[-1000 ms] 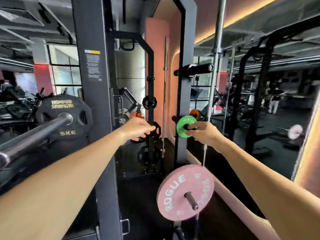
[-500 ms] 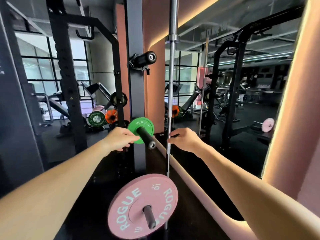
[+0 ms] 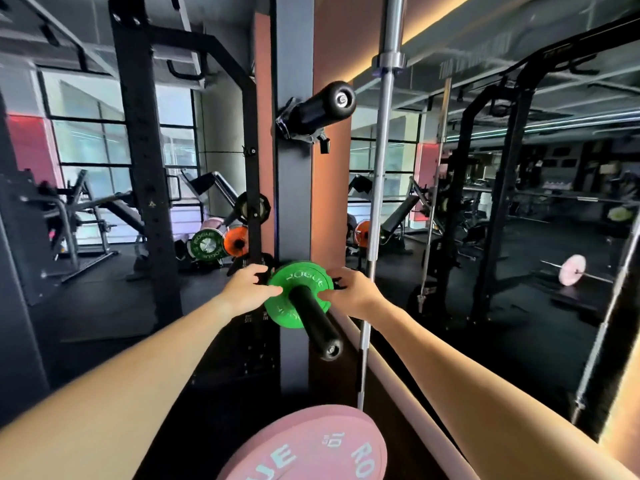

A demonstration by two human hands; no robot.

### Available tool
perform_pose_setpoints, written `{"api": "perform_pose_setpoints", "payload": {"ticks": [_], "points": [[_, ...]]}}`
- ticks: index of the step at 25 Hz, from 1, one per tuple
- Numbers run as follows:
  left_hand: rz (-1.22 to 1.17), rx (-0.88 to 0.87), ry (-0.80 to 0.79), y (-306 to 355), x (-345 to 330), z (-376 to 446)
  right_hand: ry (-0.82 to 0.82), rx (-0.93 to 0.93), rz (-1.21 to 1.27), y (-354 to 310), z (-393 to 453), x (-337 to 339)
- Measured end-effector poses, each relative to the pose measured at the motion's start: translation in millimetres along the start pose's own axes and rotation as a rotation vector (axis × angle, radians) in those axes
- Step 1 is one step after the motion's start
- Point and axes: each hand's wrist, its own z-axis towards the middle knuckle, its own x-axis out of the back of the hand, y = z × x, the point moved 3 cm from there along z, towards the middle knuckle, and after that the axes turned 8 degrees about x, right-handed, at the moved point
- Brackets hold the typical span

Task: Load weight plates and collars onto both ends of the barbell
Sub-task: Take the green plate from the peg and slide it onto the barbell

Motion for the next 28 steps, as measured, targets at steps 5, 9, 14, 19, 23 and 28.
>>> {"api": "perform_pose_setpoints", "payload": {"ticks": [5, 9, 14, 19, 23, 28], "points": [[0.098, 0.007, 0.027, -20, -2, 64, -0.022, 0.021, 0.043, 12, 66, -29], [0.159, -0.005, 0.01, -30, -5, 86, 0.002, 0.037, 0.005, 22, 85, -44], [0.218, -0.057, 0.035, -27, -15, 80, 0.026, 0.069, -0.05, 30, 67, -34], [0.139, -0.088, -0.066, -22, -40, 27, -0.033, 0.033, 0.119, 38, 10, -19], [0.09, -0.17, -0.031, -10, -58, -50, 0.047, 0.115, 0.21, 33, -62, -3], [0.001, -0.175, -0.062, -15, -61, -138, 0.081, 0.192, 0.346, 11, -144, 15]]}}
